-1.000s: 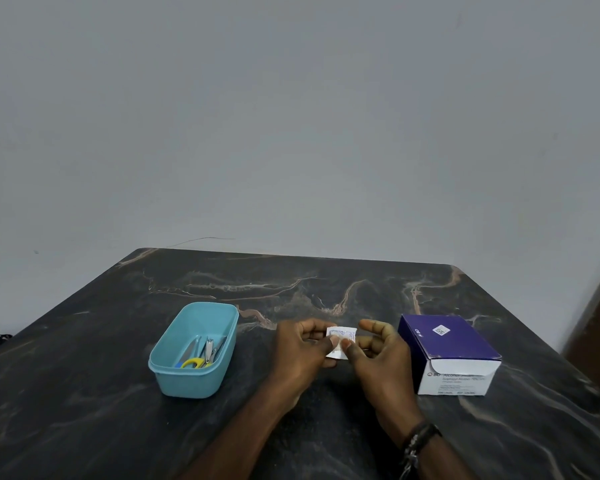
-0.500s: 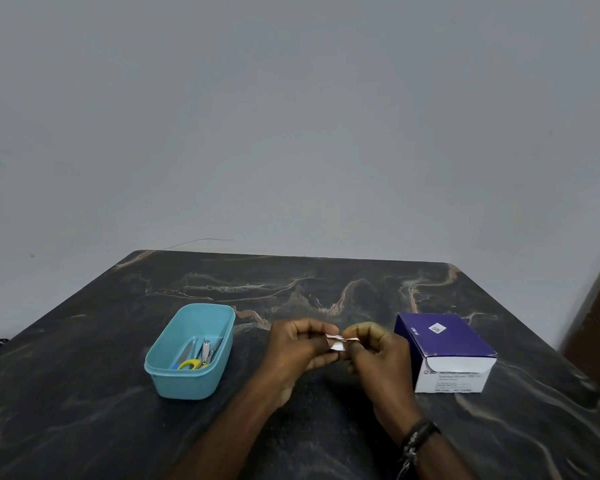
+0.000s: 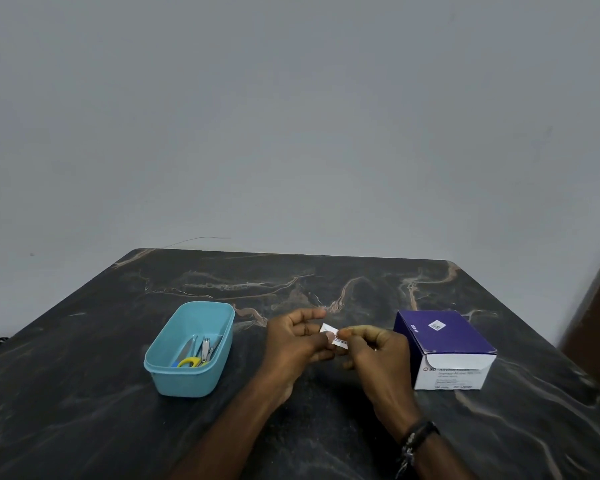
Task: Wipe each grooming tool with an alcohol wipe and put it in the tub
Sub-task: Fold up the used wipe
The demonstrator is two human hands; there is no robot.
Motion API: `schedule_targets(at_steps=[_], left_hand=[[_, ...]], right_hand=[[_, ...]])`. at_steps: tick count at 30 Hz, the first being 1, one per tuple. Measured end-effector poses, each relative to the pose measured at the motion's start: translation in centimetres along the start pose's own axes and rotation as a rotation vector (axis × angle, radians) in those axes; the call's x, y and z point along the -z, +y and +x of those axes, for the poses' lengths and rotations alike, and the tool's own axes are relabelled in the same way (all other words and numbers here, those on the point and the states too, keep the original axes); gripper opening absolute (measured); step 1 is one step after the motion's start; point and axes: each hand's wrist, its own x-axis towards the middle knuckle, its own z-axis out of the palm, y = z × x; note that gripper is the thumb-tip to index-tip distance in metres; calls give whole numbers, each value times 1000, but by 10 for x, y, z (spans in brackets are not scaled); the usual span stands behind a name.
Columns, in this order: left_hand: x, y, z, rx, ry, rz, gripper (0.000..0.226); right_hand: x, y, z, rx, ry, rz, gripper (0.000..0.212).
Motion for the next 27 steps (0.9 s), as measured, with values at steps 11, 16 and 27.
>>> schedule_targets(at_steps=[11,16,27], left_hand=[[3,-3,2,-50,128,43,26],[2,-2,3,36,17,53,18],[-1,-1,0,-17,-62,186,16]], right_hand=[[1,-9,-9,2,-226,-90,18],[3,-14,-11,-126,-213,97,13],[5,-15,-9,-223,-268,247,19]])
